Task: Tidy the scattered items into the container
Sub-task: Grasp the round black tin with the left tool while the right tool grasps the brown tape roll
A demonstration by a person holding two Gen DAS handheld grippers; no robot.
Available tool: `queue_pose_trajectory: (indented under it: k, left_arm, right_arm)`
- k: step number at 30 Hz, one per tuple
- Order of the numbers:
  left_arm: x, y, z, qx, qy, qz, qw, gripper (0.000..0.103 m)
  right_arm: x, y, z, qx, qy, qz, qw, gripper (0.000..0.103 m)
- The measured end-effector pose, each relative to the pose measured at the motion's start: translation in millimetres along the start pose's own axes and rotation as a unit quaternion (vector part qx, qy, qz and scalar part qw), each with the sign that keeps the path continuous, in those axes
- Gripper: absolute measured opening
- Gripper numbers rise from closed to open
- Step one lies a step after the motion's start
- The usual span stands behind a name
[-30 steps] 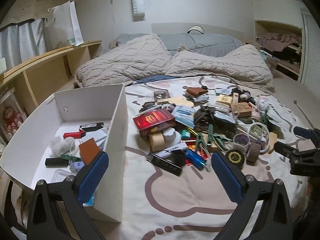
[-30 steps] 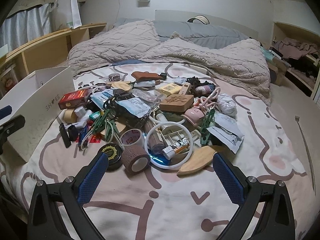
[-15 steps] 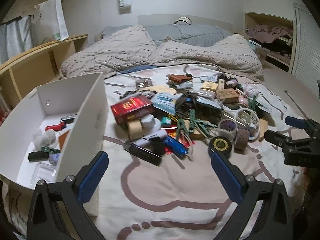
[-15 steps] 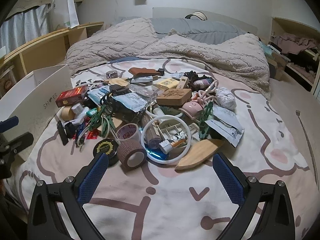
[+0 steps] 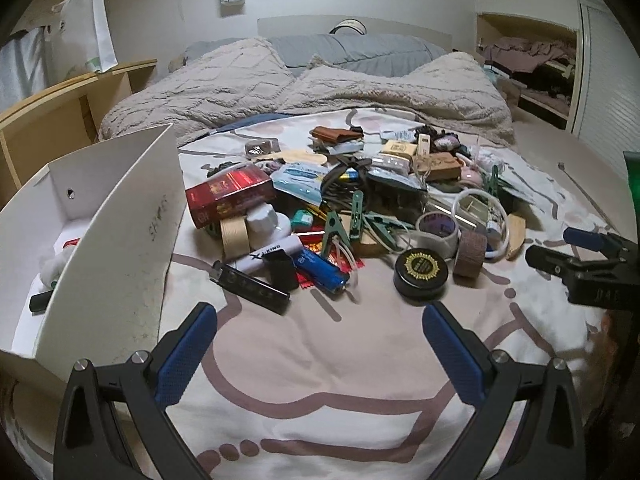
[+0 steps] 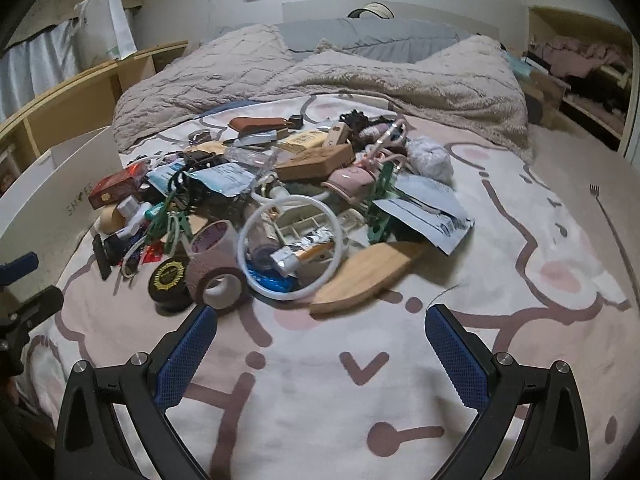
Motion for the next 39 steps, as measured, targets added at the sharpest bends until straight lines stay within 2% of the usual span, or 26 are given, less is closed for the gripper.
queue_pose_trajectory:
  k: [6,10,14,19,24,26,28,35,39]
  left_arm:
    - [1,-4,3,-0.006,-0.001,0.000,1.0000,0.103]
    - [0,-5,5,-0.008,0.001,0.002,1.0000,0.103]
    - [-2,-5,5,-0.008,0.003,0.003,1.0000,0.103]
    - [-4,-4,5,-0.008,0.007,0.005,0.9999,0.103]
    - [-3,-4,6,-0.010,0.005,0.007,0.9999,0.103]
    - [-3,-4,6,-0.009,0.003,0.009,0.9999,0.103]
    - [-2,-4,5,-0.006,0.004,0.013,0.9999,0.103]
    - [7,-9,3,-0.009,0.046,0.065,0.9968,0.103]
    - [23,-14,-5,-0.009,0.046,0.103,0.9936,0.101]
  right_arm:
    - [-9,-1,-9,0.007,-0.008,-0.031,0.999,0.103]
    - [-27,-3,-19,0.010,-0.009,-0.063,0.998,0.096]
    - [-48,-8,-25,0.008,-0.005,-0.089,0.996,0.084]
    - [-69,-16,-23,-0.005,0.007,-0.105,0.994,0.080]
    - [-76,-29,-15,-0.030,-0.001,-0.106,0.994,0.064]
    - [-77,-34,-11,-0.039,-0.002,-0.102,0.994,0.051]
    - [-76,-37,-8,-0.045,-0.007,-0.107,0.993,0.047]
    - [-71,-22,-5,-0.034,0.004,-0.108,0.994,0.046]
    - [-64,-9,2,-0.039,0.023,-0.103,0.994,0.046]
Point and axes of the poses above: each gripper's, at about its wrist camera, not at the fingertips, and y roughly against the way its jaws point, x to its right, z to its underside, the point moved 10 cm from there along -y, roughly the way its jaws point, and after that the axes turned 6 degrees about z, right-handed, at the moved point
